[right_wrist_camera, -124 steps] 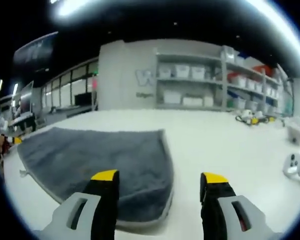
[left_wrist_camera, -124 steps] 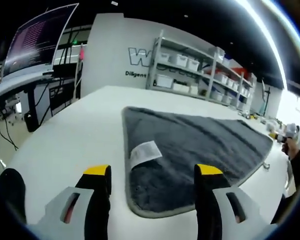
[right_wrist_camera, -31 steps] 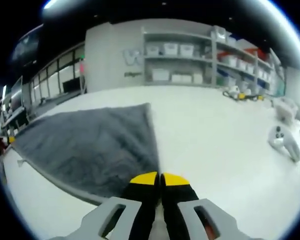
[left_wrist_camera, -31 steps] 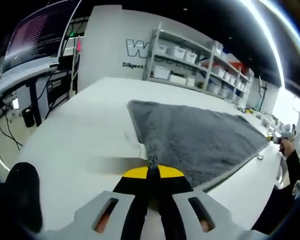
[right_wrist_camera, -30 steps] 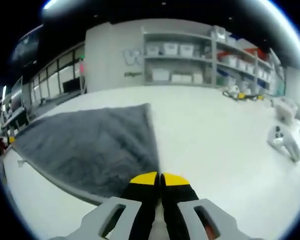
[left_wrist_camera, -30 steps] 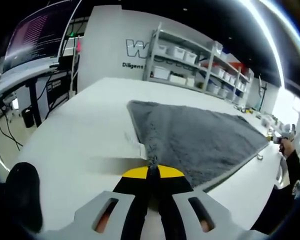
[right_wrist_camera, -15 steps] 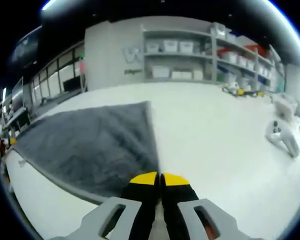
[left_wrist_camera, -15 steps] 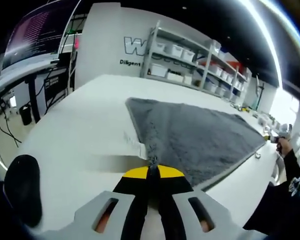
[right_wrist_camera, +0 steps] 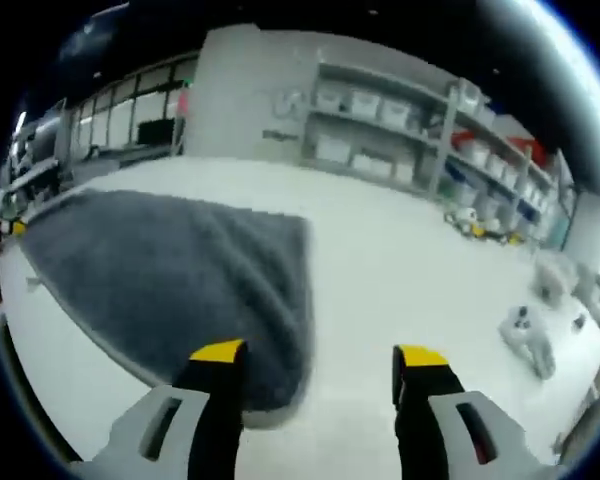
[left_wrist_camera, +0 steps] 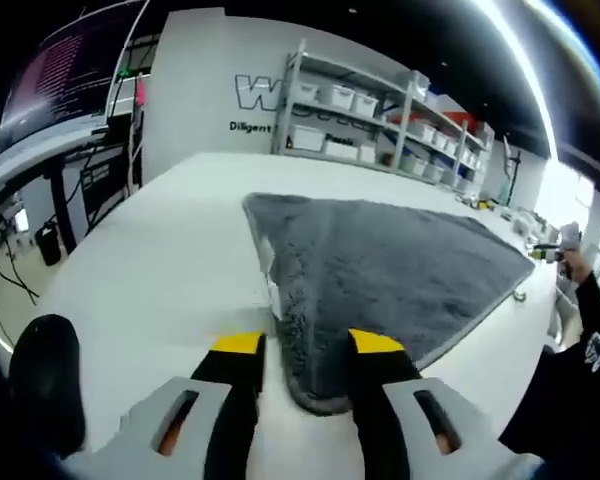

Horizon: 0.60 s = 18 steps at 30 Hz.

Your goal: Open the folded towel by lifting each exposed corner and separating the folded layers until the towel lies flat within the target outline without major curled edges

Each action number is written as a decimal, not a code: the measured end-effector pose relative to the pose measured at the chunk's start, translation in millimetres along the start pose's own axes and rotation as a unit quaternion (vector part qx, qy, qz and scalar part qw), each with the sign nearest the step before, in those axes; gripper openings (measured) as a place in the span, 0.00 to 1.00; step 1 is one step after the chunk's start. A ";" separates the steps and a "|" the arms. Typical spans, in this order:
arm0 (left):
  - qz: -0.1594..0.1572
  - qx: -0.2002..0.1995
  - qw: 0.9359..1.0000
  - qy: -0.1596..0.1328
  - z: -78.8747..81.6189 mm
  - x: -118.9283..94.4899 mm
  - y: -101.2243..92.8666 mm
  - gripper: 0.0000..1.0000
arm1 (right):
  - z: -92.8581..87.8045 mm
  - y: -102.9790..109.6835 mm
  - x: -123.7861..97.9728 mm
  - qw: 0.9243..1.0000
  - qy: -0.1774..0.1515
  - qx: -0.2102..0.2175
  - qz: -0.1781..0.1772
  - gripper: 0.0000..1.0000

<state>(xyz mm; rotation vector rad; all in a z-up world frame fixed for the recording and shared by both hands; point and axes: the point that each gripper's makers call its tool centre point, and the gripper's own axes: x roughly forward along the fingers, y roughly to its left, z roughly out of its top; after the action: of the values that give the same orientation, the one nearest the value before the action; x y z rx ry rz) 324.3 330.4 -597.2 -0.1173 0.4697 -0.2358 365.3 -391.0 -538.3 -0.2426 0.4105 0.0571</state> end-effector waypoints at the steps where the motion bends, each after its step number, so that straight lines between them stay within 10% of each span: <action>1: 0.006 0.005 1.000 -0.001 0.3 -0.9 1.6 0.48 | 11.6 1.8 -1.5 1.000 -0.012 -0.001 0.001 0.71; 6: 0.017 0.022 1.000 0.004 -0.9 -3.1 3.0 0.46 | 85.5 13.6 -8.0 0.997 -0.075 -0.035 0.002 0.83; 18: 0.065 0.067 0.996 0.014 -0.3 -5.1 1.9 0.33 | 164.8 64.3 21.4 0.987 -0.100 -0.110 0.057 0.99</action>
<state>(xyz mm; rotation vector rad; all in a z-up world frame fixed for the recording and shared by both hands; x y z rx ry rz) 320.0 333.6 -595.6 0.0473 0.4852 -0.1410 442.3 -288.1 -414.7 -0.4266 0.2163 0.2383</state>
